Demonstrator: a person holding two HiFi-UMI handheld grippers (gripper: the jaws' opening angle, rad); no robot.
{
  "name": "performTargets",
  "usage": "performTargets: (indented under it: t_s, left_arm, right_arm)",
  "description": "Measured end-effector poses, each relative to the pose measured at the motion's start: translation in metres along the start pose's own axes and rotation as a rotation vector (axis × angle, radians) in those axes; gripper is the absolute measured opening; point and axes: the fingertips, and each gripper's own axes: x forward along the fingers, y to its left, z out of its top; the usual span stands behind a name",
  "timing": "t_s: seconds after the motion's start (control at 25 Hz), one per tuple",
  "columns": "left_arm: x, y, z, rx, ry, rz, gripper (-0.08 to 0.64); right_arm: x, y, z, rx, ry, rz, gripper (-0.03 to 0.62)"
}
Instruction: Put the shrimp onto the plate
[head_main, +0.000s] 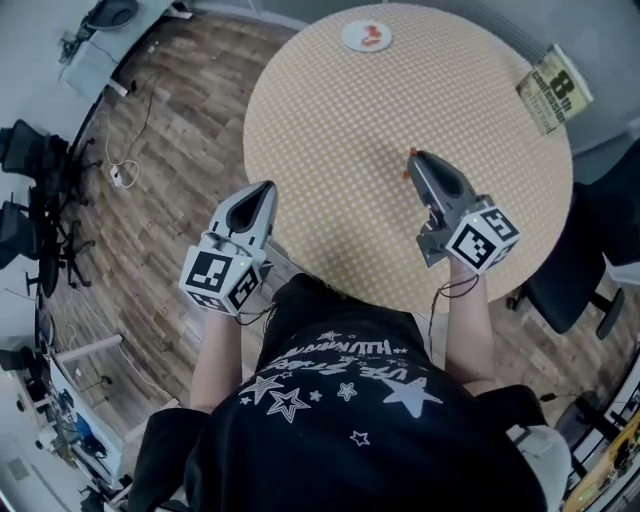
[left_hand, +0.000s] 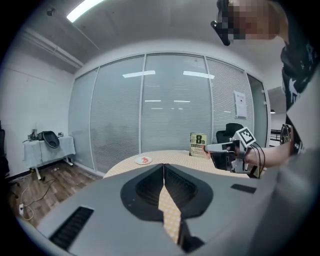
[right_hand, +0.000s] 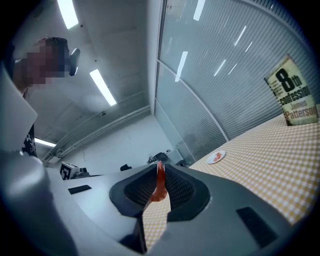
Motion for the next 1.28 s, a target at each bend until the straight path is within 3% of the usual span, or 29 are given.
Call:
performTargets:
  t_s: [0.24, 0.6, 0.72, 0.88, 1.28]
  left_arm:
    - [0.053, 0.009, 0.030, 0.066, -0.040, -0.127, 0.009]
    - [0.113, 0.042, 0.028, 0.118, -0.012, -0.345, 0.009]
    - [0.133, 0.083, 0.026, 0.089, -0.006, -0.387, 0.009]
    - [0.172, 0.139, 0.027, 0.115, -0.017, -0.458, 0.009]
    - [0.240, 0.214, 0.033, 0.063, -0.026, -0.537, 0.009]
  right_arm:
    - [-0.001, -0.008, 0.000, -0.010, -0.033, -0.101, 0.058]
    - [0.028, -0.023, -0.009, -0.007, -0.085, -0.282, 0.058]
    - [0.066, -0.021, -0.008, -0.014, -0.084, -0.328, 0.058]
    - [0.128, -0.035, -0.002, -0.023, -0.094, -0.396, 0.058]
    - [0.237, -0.070, 0.032, -0.084, -0.056, -0.487, 0.058]
